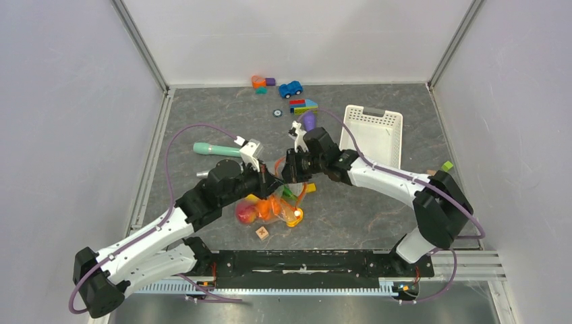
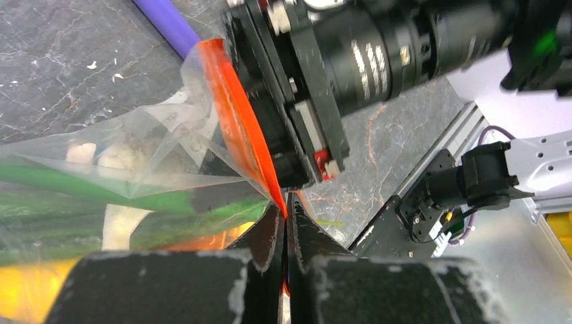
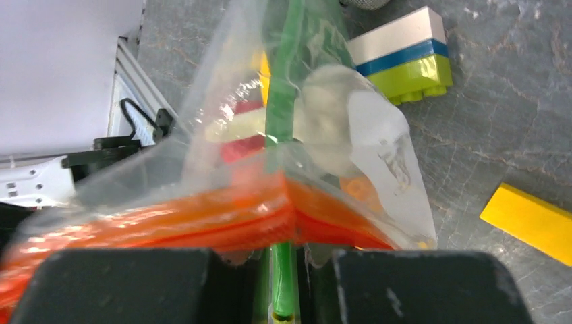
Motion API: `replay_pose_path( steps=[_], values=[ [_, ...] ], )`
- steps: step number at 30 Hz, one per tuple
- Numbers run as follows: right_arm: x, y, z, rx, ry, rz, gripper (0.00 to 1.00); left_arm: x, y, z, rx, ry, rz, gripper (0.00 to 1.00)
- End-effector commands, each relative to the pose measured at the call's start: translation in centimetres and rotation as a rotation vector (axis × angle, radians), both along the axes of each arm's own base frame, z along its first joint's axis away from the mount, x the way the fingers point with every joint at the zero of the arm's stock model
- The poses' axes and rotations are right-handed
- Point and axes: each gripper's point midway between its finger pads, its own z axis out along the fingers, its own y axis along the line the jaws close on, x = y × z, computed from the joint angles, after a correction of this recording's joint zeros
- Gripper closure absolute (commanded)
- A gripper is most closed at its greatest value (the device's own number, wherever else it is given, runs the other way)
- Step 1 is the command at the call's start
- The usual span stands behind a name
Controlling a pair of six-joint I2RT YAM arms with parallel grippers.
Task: Place the food in the zip-top bag and seal the zipper
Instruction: Place the fake vegetable in the zipper food storage bag.
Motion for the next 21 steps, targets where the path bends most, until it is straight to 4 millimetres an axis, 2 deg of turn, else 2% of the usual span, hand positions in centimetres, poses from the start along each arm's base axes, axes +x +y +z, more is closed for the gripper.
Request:
replay_pose_path(
  steps=[1,4,7,10,13,16,21],
  values=[
    [2.1,1.0,2.9,0.127,-0.143,-0.185,0.86,1.3,0.5,3.1,-0.095,-0.051,0.102,0.98],
    [1.5,1.4,3.0,0.159,-0.168,-0.211,0.84,1.6,1.0,3.3,-0.103,-0.055,0.138,0.98],
    [0.8,1.9,4.0,0.218,-0.209,-0.204,0.82,2.0,1.5,3.3,-0.109,-0.057,0.181,0.98],
    [0.6,1.9,5.2,0.233,-0.289,-0.174,0.76,2.5,2.3,3.4,-0.100,-0.059,0.231,0.98],
    [0.2,1.6,6.5,0.257,-0.373,-0.135,0.62,2.8,2.9,3.7,-0.100,-0.063,0.270,0.98],
    [0.3,1.3,7.5,0.204,-0.479,-0.060,0.50,2.9,3.4,4.3,-0.102,-0.077,0.291,0.98],
    [-0.4,0.8,8.6,0.192,-0.575,0.053,0.35,3.1,4.4,4.8,-0.102,-0.091,0.335,0.97]
  ],
)
